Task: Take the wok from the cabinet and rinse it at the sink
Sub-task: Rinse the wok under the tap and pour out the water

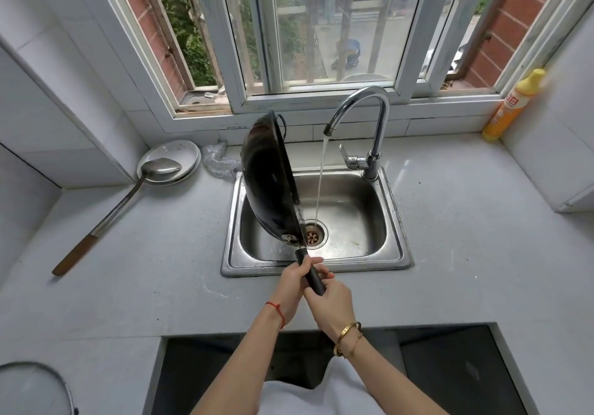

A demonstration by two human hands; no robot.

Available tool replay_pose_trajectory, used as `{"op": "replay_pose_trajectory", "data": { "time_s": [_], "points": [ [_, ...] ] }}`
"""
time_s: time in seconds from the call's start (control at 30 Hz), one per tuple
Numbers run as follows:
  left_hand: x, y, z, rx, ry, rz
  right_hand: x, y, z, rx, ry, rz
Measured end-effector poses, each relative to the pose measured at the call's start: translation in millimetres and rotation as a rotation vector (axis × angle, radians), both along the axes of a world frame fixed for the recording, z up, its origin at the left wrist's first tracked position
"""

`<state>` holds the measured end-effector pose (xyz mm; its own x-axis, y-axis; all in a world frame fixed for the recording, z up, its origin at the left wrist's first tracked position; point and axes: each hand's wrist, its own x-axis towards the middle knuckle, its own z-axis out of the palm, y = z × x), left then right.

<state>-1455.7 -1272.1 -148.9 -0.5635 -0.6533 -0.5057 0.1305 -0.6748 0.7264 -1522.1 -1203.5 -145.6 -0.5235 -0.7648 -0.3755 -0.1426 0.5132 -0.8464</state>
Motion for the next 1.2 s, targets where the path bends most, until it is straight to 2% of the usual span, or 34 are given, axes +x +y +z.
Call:
{"op": "replay_pose_trajectory", "data": {
  "time_s": [0.27, 0.47, 1.07, 1.2],
  "points": [
    [-16.4, -0.2, -12.1, -0.057, -0.049, -0.108, -16.4, 9.9, -12.1, 0.027, 0.216, -0.027],
    [-24.3, -4.8, -16.7, -0.012, -0.018, -0.148, -18.5, 11.8, -18.7, 0.003, 0.247, -0.095],
    [-18.5, -16.7, -40.2, 0.027, 0.001, -0.321, -9.0, 10.4, -31.9, 0.059, 0.186, -0.202],
    [-11.8, -20.7, -44.5, 0.070, 0.023, -0.327, -4.9, 7.6, -35.1, 0.071, 0.089, -0.222]
  ]
}}
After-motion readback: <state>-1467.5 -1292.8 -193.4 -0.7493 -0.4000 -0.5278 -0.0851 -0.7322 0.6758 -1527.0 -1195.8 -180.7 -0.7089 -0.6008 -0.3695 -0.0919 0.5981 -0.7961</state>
